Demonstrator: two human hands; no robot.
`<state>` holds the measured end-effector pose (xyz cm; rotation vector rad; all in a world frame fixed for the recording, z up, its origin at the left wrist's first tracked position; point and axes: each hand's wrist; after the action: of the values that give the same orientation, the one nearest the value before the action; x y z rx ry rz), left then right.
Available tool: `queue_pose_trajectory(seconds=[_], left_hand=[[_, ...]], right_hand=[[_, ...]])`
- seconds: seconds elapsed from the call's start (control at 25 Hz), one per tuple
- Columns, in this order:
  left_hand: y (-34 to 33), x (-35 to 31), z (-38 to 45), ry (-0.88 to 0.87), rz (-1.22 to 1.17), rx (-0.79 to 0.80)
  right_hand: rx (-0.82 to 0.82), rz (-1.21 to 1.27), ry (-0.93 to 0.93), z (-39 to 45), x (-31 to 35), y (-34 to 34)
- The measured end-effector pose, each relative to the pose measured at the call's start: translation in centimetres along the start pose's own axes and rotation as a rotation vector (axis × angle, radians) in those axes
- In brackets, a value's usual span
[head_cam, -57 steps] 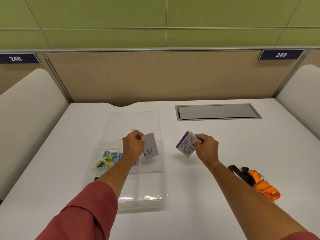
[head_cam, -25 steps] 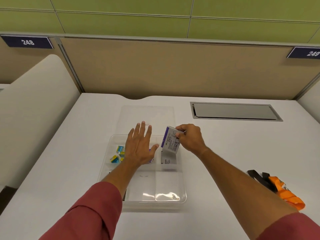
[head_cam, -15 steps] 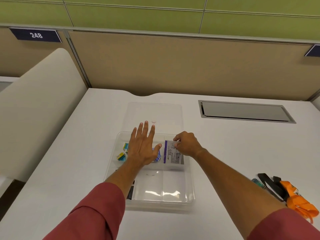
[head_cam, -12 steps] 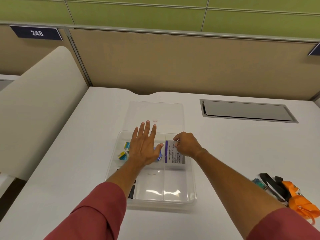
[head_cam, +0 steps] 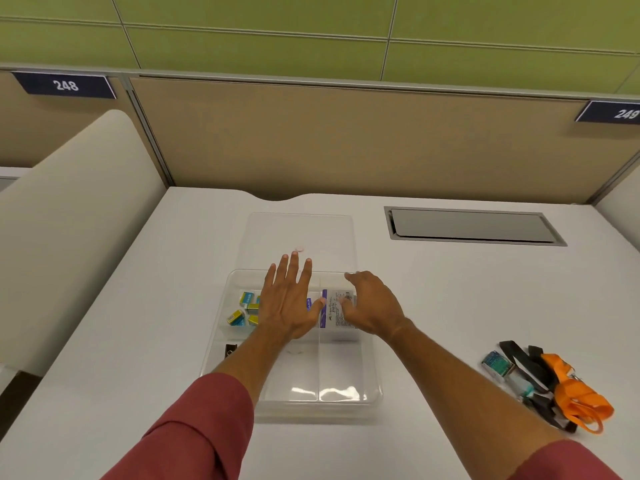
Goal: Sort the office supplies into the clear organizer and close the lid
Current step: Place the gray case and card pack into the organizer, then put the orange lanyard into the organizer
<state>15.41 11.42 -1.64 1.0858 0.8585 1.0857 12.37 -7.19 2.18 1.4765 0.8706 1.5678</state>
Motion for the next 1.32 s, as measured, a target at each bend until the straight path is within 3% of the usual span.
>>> queue_pose_trajectory(seconds=[0.24, 0.88, 1.2, 1.32], left_hand=[[1.3, -3.4, -1.0, -0.065, -0.074, -0.011], [1.3, -17.9, -6.5, -0.34, -0.24, 0.042], [1.8, -24.6, -8.4, -0.337, -0.222, 0.062], [1.7, -27.0, -8.7, -0.321, -0.199, 0.073]], right_hand=[[-0.107, -0.159, -0.023, -4.3, -2.9, 0.5], [-0.264, -0.25, -0.418, -17.1, -12.9, 5.1], [-0.315, -0.317, -0.453, -19.2, -19.4, 9.3], [-0.288, -0.267, -0.594, -19.8, -22.4, 10.7]])
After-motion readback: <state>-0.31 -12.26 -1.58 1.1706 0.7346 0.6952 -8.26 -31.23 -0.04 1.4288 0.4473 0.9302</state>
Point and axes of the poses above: each hand's wrist, its own z-axis towards the middle knuckle, its own y-axis out of the back of the hand, x = y × z, and after that the axes turned 11 degrees about -x, right-handed
